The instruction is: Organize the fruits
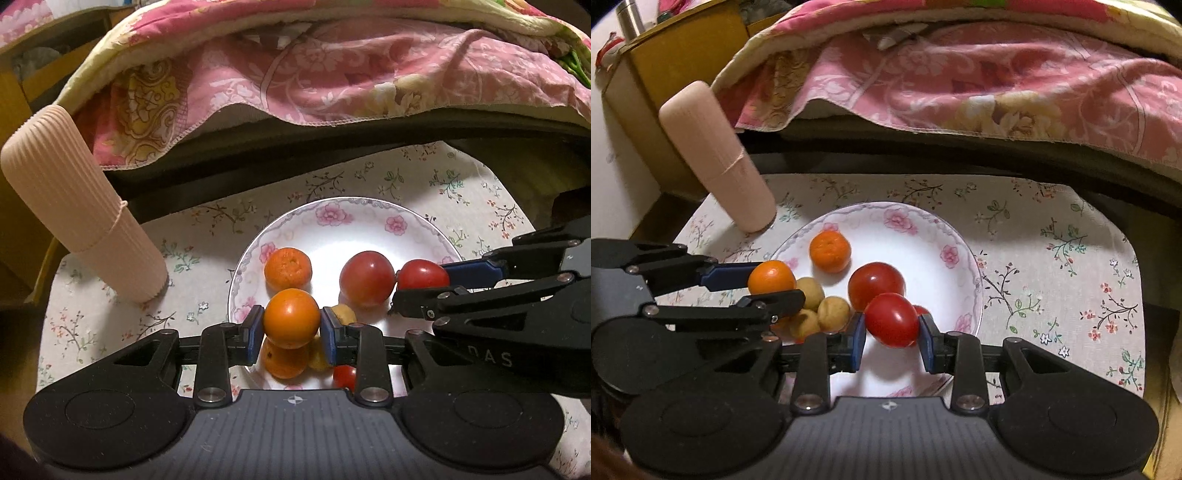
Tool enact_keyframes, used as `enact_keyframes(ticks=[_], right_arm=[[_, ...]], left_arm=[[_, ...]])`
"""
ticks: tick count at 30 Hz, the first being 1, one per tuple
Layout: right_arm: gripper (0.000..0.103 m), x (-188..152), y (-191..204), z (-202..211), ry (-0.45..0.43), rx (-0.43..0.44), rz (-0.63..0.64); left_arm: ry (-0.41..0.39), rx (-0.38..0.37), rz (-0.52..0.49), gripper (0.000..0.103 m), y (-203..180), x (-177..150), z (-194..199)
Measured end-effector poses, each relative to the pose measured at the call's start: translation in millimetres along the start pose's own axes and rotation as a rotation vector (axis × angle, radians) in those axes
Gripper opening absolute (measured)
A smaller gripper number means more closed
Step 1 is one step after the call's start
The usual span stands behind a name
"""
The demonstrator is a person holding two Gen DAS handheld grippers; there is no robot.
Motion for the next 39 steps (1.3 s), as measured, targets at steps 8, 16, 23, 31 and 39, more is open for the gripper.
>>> enact_keyframes(ticks=[8, 16, 23, 31, 39], right_arm=[[0.033, 1, -4, 1, -0.006, 0.007, -0.030], [0.033, 1, -5, 3, -0.003, 0.029, -0.069], [0.033, 0, -2, 11, -0.009, 0.070, -0.112], [0.033, -7, -3, 35, -0.040, 0.029, -0.111], [0.033, -27, 9, 75, -0.087, 0.028, -0.106]], left_arm=[[-0.002, 0.010, 0.021, 0.053, 5, 3, 2], [-0.020, 0.026, 0.034, 0.069, 15, 3, 6], [-0.039, 0.057, 0.025, 0.083, 19, -1, 18], [-0.060, 0.095, 0.071, 0.090, 26, -17, 47], [-0.116, 0.147, 0.146, 0.103, 25, -36, 83]])
Point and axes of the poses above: each gripper's, at about its wrist camera, not at the fingertips, and z roughly against the way its jaws point, y to its left, x to its top, the point moved 10 cm from there along -z, roughly the way its jaws point, and after that the axes turned 2 degrees about x, right-handed, at the moved point
